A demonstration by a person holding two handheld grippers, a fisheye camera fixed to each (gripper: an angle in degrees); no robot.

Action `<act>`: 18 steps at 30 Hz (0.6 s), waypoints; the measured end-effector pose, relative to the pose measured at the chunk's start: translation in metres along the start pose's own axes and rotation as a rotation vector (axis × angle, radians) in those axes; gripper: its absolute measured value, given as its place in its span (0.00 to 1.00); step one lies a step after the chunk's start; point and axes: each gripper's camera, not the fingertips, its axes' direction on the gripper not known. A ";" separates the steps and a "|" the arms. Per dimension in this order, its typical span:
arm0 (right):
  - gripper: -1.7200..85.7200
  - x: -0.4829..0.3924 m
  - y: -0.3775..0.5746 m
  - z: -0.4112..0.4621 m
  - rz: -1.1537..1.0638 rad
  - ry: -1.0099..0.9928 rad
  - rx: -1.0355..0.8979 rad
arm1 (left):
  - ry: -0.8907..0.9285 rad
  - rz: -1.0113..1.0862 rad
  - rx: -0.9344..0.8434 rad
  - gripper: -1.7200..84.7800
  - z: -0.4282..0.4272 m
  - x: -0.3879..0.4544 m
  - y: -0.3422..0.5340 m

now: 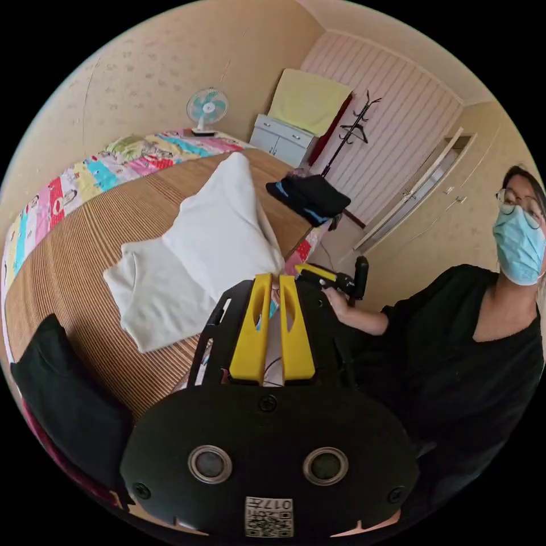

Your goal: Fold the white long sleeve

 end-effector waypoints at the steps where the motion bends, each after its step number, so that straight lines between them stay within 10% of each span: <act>1: 0.03 0.014 0.001 -0.005 0.047 -0.013 0.023 | 0.047 -0.070 -0.093 0.02 0.062 -0.012 0.023; 4: 0.03 0.037 0.003 -0.008 0.082 -0.156 0.038 | 0.366 -0.210 -0.130 0.02 0.169 -0.023 0.080; 9: 0.04 0.061 0.004 -0.010 0.105 -0.271 -0.007 | 0.374 -0.379 0.038 0.02 0.208 -0.013 0.145; 15: 0.04 0.067 0.003 -0.016 -0.014 -0.517 -0.028 | -0.060 -0.300 -0.198 0.07 0.202 0.022 0.148; 18: 0.05 0.067 0.004 -0.010 -0.028 -0.563 -0.097 | -0.151 -0.288 -0.036 0.12 0.166 0.041 0.152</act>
